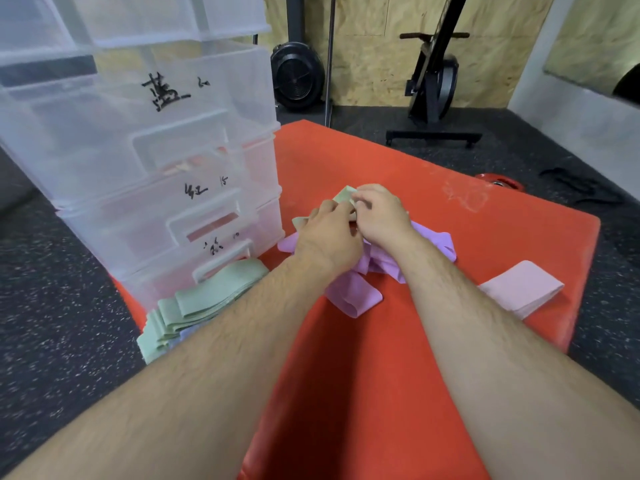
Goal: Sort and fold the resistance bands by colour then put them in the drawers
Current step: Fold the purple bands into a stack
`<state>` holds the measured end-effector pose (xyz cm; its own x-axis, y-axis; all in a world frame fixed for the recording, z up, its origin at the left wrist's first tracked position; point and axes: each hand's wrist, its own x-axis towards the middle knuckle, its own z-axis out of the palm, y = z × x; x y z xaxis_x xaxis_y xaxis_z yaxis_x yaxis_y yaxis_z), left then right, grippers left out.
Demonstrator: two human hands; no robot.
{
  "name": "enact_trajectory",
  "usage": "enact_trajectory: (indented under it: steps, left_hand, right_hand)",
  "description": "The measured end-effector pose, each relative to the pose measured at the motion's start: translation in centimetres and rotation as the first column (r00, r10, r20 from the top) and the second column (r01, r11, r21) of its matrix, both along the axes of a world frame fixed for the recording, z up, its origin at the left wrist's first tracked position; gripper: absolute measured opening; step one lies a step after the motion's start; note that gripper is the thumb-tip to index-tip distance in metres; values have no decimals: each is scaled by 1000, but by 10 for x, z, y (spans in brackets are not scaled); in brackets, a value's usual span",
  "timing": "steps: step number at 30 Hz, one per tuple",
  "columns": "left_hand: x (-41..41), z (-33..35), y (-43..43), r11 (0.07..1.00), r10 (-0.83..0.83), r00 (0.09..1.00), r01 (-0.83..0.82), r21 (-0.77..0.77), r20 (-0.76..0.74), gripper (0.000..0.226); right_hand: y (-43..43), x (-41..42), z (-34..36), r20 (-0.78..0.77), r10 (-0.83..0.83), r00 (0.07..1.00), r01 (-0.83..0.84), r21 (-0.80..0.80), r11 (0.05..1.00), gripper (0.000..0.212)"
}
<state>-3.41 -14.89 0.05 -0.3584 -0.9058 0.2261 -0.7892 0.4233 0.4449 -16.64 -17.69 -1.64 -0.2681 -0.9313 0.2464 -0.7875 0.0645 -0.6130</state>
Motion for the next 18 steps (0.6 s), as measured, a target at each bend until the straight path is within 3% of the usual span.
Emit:
enact_trajectory:
  steps: [2, 5, 11, 13, 16, 18]
  left_hand:
    - [4, 6, 0, 1000, 0, 999, -1, -14, -54, 42]
    - [13, 22, 2, 997, -5, 975, -11, -71, -223, 43]
    - [33, 59, 19, 988, -31, 856, -51, -144, -516, 31]
    - [37, 76, 36, 993, -66, 776, -11, -119, -627, 26]
    - [41, 95, 67, 982, -70, 630, 180, 57, -774, 22]
    - [47, 99, 83, 951, -60, 631, 270, 147, -773, 27]
  right_hand:
    - [5, 1, 18, 55, 95, 994, -86, -140, 986, 37]
    - [22, -1, 60, 6, 174, 985, -166, -286, 944, 37]
    - [75, -4, 137, -3, 239, 971, -208, -504, 838, 27]
    - [97, -1, 155, 64, 264, 963, -198, -498, 844, 26]
    - [125, 7, 173, 236, 269, 934, -165, -384, 908, 31]
    - [141, 15, 178, 369, 277, 887, -167, -304, 938, 39]
